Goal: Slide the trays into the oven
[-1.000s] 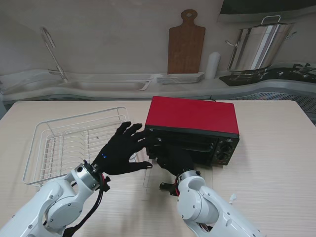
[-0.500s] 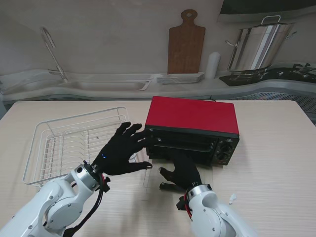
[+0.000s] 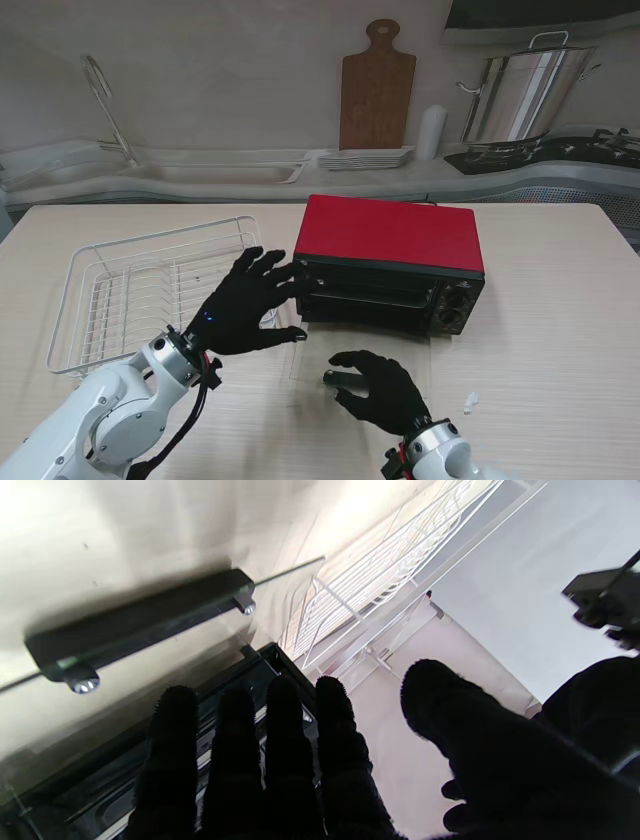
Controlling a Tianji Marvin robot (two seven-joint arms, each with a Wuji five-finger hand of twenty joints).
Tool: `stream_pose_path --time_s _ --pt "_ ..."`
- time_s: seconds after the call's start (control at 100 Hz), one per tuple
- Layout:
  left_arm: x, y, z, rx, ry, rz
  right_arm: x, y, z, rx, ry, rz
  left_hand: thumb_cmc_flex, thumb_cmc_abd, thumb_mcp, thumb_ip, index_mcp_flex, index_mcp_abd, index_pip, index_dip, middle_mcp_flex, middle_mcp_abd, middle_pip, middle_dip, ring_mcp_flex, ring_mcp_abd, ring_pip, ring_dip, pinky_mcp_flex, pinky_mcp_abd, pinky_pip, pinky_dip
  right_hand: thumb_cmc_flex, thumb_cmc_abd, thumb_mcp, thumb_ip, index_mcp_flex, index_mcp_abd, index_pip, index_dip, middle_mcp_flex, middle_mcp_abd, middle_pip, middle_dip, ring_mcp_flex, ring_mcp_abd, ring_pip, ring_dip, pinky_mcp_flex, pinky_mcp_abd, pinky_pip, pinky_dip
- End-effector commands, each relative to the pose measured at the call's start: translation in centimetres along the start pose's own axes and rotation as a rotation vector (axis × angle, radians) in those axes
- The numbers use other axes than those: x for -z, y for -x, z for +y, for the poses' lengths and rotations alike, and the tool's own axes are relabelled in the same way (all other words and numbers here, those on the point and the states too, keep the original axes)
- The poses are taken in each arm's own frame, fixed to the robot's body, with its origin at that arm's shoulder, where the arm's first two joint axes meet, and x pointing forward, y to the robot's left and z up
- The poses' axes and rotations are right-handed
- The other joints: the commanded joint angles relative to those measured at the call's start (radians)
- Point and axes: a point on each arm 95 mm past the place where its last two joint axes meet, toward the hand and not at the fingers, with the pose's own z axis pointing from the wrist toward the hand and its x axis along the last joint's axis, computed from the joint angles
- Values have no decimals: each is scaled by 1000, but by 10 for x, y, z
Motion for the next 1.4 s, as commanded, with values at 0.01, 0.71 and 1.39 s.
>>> stream_pose_path --time_s 0.01,0.71,1.39 --pt "0 -3 1 7 9 2 11 1 -12 -2 -55 3 -2 46 -37 46 -22 -18 -14 -9 -28 -20 -18 -24 -35 -27 -28 -12 -23 -32 -45 -11 -41 16 -31 24 18 -4 -19 21 27 14 7 17 25 -1 12 14 0 9 19 11" --pt "-2 -5 5 1 29 24 25 18 -46 73 -282 4 -2 49 -41 47 -23 -18 -16 -8 -28 -19 -17 -23 -36 -29 -27 -12 -23 -31 -45 -11 -39 114 -149 47 -87 37 -127 -23 -107 13 -197 -71 -142 -70 -227 -115 -169 -141 -229 -120" --pt "-1 -5 4 5 21 16 27 19 -40 91 -235 -23 -1 49 -42 47 -22 -19 -16 -8 -27 -19 -16 -23 -36 -28 -28 -12 -23 -32 -45 -11 -22 225 -311 91 -222 84 -274 -111 -138 15 -573 -273 -325 -126 -353 -220 -281 -215 -418 -270"
